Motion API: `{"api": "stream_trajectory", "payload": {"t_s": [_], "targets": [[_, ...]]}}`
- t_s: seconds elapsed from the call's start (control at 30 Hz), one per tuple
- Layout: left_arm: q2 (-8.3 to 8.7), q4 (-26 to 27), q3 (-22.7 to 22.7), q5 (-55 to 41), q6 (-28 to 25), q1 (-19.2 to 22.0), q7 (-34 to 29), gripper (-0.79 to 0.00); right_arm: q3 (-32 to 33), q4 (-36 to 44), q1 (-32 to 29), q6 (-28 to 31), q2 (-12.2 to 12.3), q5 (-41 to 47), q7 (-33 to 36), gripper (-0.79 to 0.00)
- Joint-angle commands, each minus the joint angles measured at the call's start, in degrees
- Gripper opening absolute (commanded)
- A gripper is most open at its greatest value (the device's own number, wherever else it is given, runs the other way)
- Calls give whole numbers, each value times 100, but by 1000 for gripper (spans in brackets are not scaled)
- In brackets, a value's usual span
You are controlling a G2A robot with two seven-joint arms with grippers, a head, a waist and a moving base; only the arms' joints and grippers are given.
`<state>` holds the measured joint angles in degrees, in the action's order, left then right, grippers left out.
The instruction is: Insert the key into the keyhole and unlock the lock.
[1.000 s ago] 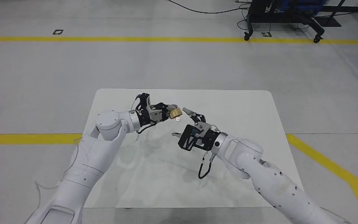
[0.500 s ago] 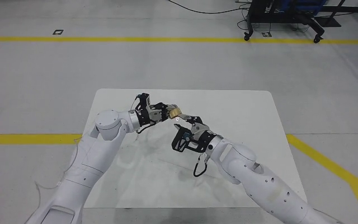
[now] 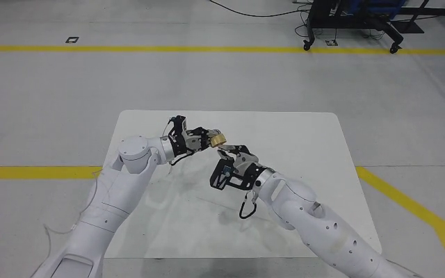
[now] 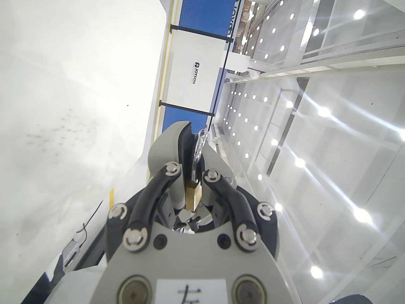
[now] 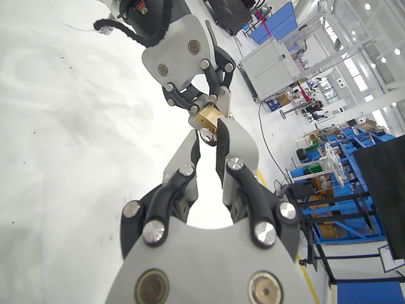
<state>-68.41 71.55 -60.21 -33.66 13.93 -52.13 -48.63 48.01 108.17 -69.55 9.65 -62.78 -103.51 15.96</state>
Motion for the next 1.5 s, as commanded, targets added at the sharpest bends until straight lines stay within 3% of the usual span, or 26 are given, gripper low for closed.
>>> {"api": "stream_trajectory", "payload": {"t_s": [0.0, 0.23, 0.37, 0.47, 0.6, 0.73, 0.87, 0.9, 0.93, 1.0, 1.03, 1.23, 1.4, 1.47], "targets": [[-2, -3, -3, 2, 0, 1, -2, -785, 12, -18, 4, 6, -18, 22, -11, -770], [-2, 23, -8, 87, -51, -4, -14, -785, 154, -93, -56, -74, -82, 416, -97, -785], [4, 77, -13, 187, -129, -30, 0, -785, 469, -266, -184, -41, -123, 1744, -631, -785], [12, 130, -31, 321, -228, -58, 93, -785, 833, -619, -286, 413, -131, 3138, -1323, -785], [35, 226, -128, 452, -349, -122, 247, -785, 1171, -1274, -288, 1520, -133, 4768, -1932, -785], [54, 322, -193, 519, -413, -198, 263, -785, 1200, -1699, -131, 2175, -163, 5481, -1995, -785], [61, 375, -224, 541, -418, -240, 270, -785, 1147, -1889, 13, 2411, -195, 5556, -1945, -785], [61, 383, -229, 544, -415, -246, 270, -785, 1149, -1917, 42, 2443, -200, 5558, -1939, -674], [62, 389, -232, 547, -412, -251, 271, -785, 1164, -1916, 63, 2467, -202, 5537, -1956, -419], [61, 398, -230, 550, -400, -259, 256, -785, 1228, -1889, 51, 2476, -197, 5443, -2022, -71], [60, 400, -223, 558, -389, -262, 254, -785, 1293, -1859, 25, 2477, -188, 5382, -2091, 0], [58, 444, -52, 903, -299, -204, 76, -785, 2167, -1590, -500, 2334, -46, 5139, -2600, 0], [43, 369, 546, 1830, 160, 68, -587, -785, 3008, -1167, -1114, 2239, 82, 5050, -2713, 0], [11, 287, 842, 2157, 334, 194, -813, -785, 3008, -1167, -1114, 2239, 82, 5050, -2713, 0]]}}
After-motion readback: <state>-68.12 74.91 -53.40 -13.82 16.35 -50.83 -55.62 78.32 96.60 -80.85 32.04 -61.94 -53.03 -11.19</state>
